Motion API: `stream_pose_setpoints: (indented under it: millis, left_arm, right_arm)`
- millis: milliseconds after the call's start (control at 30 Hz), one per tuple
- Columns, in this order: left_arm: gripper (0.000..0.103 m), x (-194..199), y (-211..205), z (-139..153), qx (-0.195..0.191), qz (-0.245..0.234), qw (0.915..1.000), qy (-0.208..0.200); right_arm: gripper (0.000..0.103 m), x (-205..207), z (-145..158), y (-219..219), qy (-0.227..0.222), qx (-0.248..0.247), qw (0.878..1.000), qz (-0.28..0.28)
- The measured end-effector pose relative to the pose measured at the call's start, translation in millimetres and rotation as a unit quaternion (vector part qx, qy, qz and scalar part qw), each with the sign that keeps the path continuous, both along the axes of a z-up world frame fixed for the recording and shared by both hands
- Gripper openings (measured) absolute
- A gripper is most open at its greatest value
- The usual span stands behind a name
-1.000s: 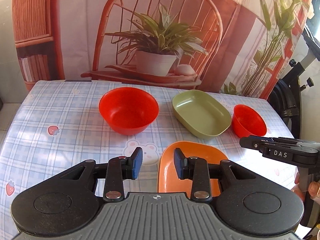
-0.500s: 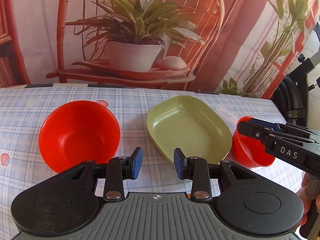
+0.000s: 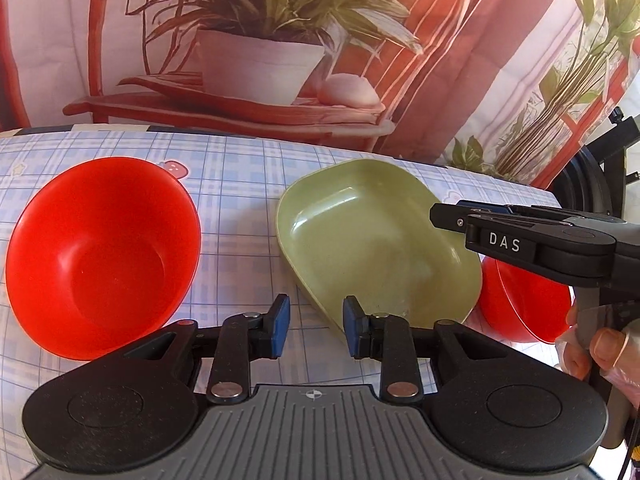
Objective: Organize plates and bowls
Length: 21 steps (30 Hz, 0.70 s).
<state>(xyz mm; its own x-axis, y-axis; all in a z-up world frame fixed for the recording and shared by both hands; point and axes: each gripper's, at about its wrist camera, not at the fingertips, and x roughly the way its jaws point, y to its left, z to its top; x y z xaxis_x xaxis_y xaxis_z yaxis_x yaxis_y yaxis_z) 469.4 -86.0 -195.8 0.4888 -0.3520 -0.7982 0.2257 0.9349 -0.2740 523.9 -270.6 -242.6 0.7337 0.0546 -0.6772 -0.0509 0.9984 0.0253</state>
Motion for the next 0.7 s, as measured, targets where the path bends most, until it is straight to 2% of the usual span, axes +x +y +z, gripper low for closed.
stream_pose_setpoints:
  millis: [100, 233, 700]
  left_arm:
    - [0.018, -0.7, 0.2, -1.3, -0.007, -0.001, 1.0, -0.002]
    - [0.017, -1.2, 0.5, 0.2, 0.001, 0.007, 1.0, -0.006]
    - [0.017, -16.1, 13.3, 49.4, 0.003, 0.01, 0.9982, -0.06]
  right_arm:
    - [0.017, -0.9, -2.9, 4.3, 0.0, -0.017, 1.0, 0.002]
    - [0.006, -3.8, 0.0, 0.9, 0.0, -0.006, 1.0, -0.003]
    - [0.005, -53.3, 41.7, 2.4, -0.053, 0.023, 0.998, -0.001]
